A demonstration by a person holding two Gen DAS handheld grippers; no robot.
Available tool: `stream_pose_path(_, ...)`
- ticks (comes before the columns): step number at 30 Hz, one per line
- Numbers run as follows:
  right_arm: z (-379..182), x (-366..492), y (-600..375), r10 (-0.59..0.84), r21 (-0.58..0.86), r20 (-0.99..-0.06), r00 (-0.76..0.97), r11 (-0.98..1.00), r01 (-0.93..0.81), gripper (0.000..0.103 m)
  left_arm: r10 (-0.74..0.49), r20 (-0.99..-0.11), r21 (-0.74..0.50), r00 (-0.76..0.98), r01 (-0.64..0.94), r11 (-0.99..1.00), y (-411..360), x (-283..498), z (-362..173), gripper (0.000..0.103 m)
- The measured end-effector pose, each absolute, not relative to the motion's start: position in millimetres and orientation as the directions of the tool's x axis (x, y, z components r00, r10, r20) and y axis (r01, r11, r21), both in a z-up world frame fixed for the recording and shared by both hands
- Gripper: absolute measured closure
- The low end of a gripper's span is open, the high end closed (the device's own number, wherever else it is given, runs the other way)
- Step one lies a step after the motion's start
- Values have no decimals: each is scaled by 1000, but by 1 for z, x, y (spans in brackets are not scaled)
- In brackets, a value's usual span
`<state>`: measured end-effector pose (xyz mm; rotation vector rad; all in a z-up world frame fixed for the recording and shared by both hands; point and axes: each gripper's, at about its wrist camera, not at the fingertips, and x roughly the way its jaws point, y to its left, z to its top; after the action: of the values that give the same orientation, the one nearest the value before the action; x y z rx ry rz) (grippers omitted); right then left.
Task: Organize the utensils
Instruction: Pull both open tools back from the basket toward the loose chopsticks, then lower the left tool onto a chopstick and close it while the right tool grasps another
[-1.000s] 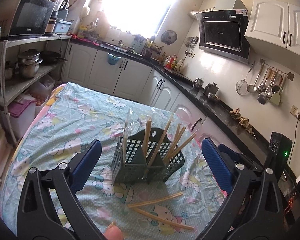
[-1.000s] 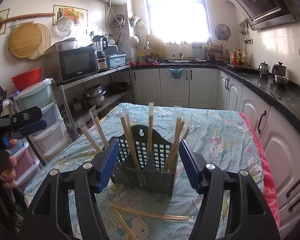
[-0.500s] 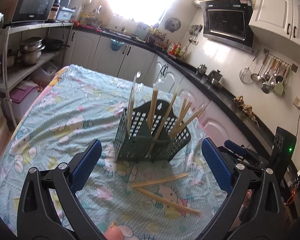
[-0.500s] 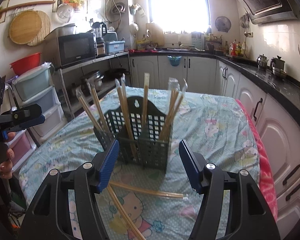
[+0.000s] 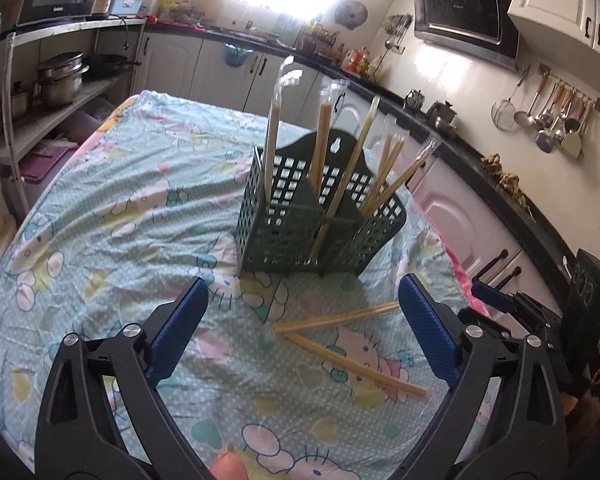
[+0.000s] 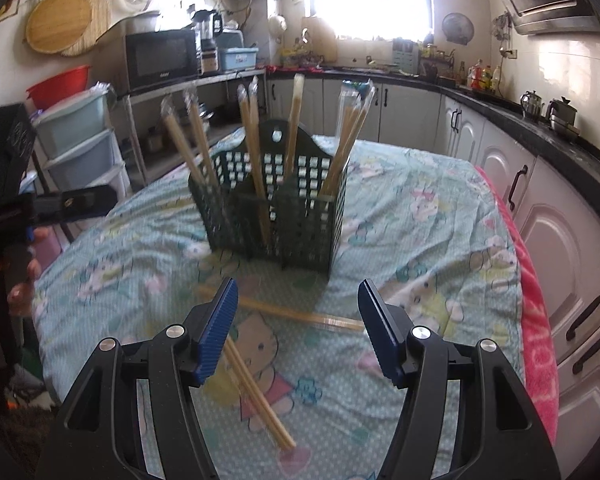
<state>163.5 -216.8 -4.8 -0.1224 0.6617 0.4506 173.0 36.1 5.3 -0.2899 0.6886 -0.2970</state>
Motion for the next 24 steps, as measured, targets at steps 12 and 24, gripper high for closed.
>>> stream_pose_path(12,-57,140,-214,371,37,-729,575,861,-507,48,-364,-655,-330,662,184,926,17,180,-33,38)
stream_pose_path(24,-94,134,-225,360,78,-793,491,860,-505,68,-367,-717,-326,593,180,928,10,197,-69,55)
